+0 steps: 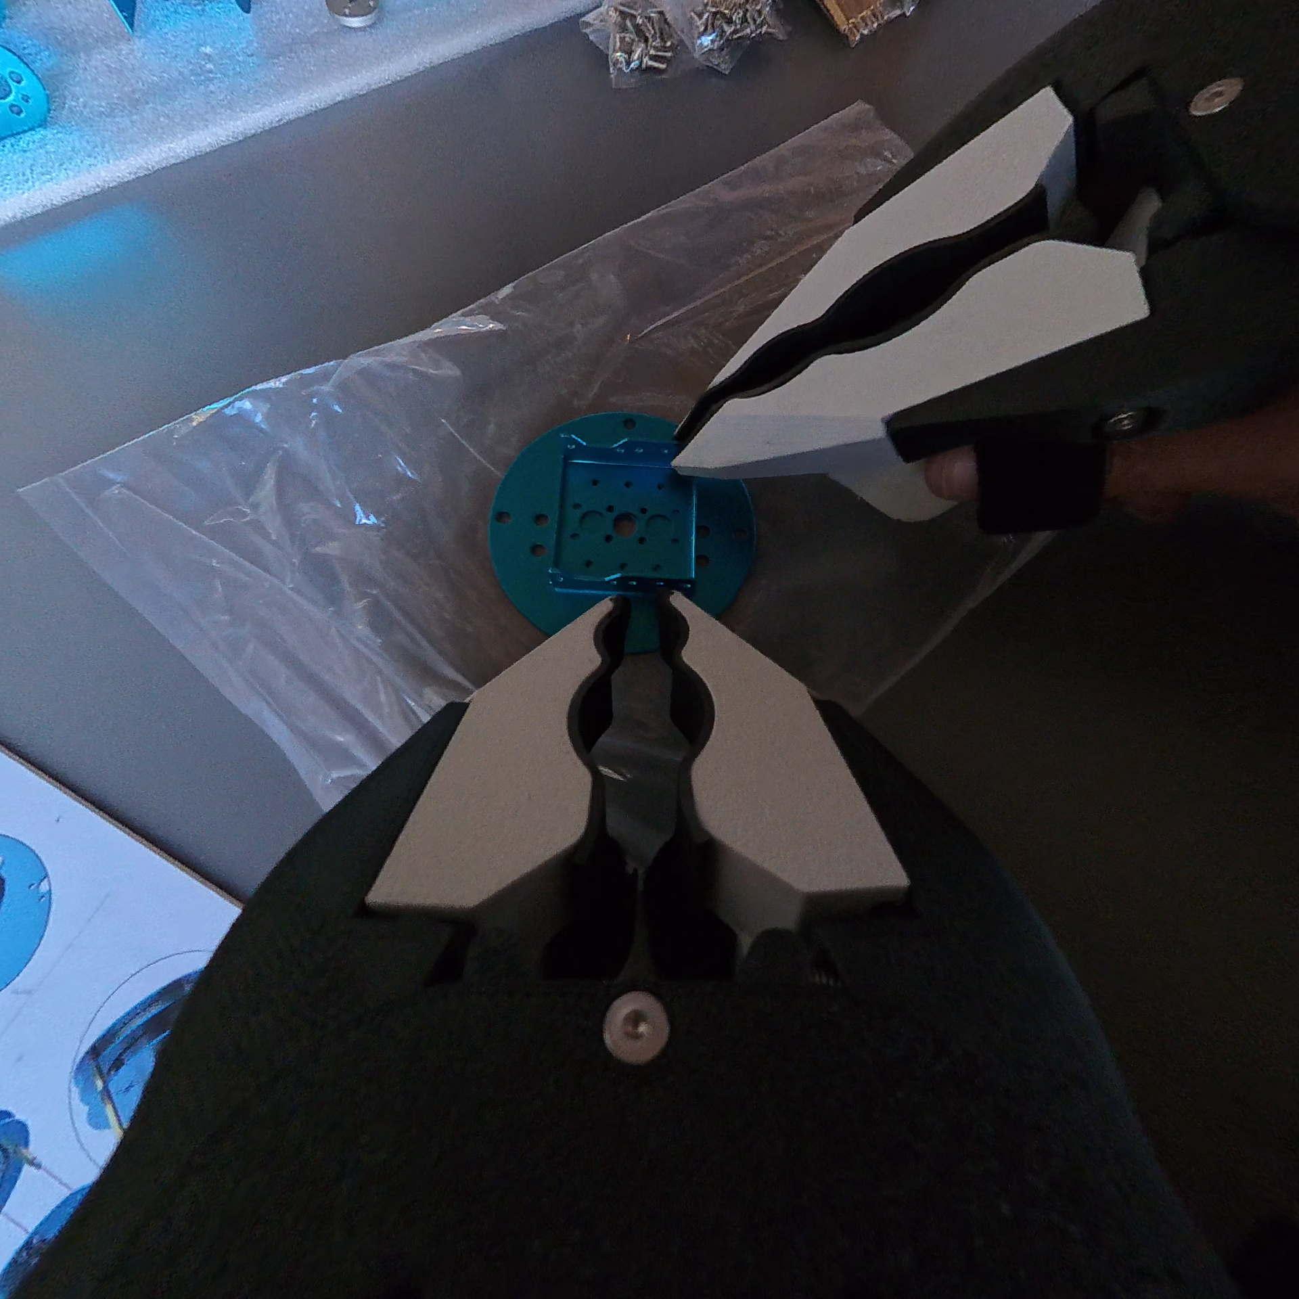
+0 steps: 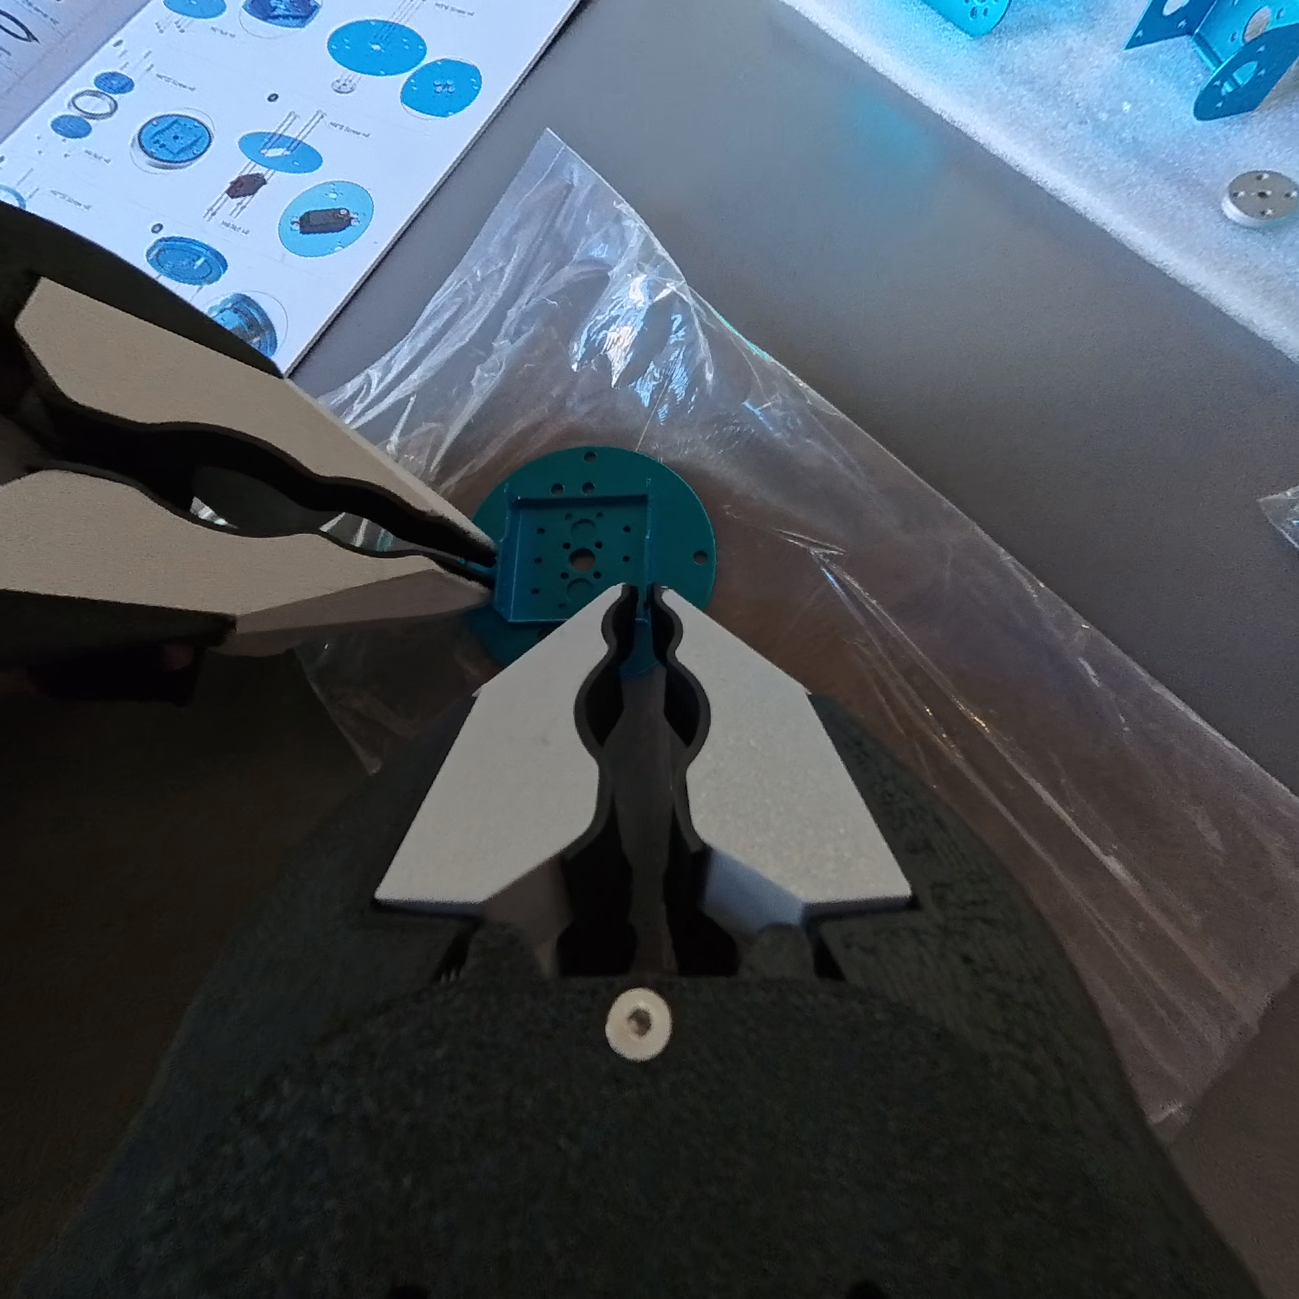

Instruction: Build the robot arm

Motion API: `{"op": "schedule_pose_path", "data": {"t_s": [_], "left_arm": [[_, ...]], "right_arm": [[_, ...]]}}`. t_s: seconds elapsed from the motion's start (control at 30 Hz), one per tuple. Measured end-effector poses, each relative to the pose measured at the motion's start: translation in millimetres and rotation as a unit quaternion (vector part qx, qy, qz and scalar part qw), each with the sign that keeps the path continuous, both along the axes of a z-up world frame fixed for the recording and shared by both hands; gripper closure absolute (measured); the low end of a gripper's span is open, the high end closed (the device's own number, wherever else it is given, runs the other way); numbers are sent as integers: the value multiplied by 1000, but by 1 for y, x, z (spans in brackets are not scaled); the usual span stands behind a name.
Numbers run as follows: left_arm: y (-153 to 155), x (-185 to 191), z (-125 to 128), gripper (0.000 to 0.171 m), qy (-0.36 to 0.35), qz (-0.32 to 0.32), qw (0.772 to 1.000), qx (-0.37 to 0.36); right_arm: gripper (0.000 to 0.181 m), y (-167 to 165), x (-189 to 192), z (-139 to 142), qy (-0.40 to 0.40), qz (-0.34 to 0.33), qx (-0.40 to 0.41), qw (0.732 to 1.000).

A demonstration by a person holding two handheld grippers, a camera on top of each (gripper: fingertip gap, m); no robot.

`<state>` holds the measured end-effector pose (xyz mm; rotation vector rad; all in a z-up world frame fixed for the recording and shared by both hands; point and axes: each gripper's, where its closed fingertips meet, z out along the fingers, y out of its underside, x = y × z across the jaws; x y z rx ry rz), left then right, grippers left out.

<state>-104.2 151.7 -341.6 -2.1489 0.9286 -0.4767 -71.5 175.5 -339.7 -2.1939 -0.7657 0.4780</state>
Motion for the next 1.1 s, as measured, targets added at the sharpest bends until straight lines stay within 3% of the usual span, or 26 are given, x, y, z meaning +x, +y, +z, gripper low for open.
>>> {"op": "schedule_pose_path", "data": {"t_s": [0.03, 0.53, 0.67, 0.87, 1.0, 1.1], "left_arm": [[0, 0, 0, 164, 0, -1, 1000, -1], [0, -4, 3, 163, -2, 4, 1000, 4], [1, -5, 2, 162, 5, 6, 1000, 5], [0, -11, 8, 162, -7, 14, 1000, 11], [-2, -11, 12, 153, 0, 0, 999, 32], [-5, -17, 15, 146, -3, -2, 999, 39]], "right_arm": [[178, 0, 0, 0, 1, 0, 0, 1000], [178, 2, 4, 6, 2, -4, 11, 1000], [177, -1, 2, 15, 40, 6, 4, 999], [177, 9, 28, 22, 60, -19, -8, 998], [176, 15, 67, 17, -8, -15, -6, 1000], [171, 0, 71, 39, 70, 31, -23, 997]]}}
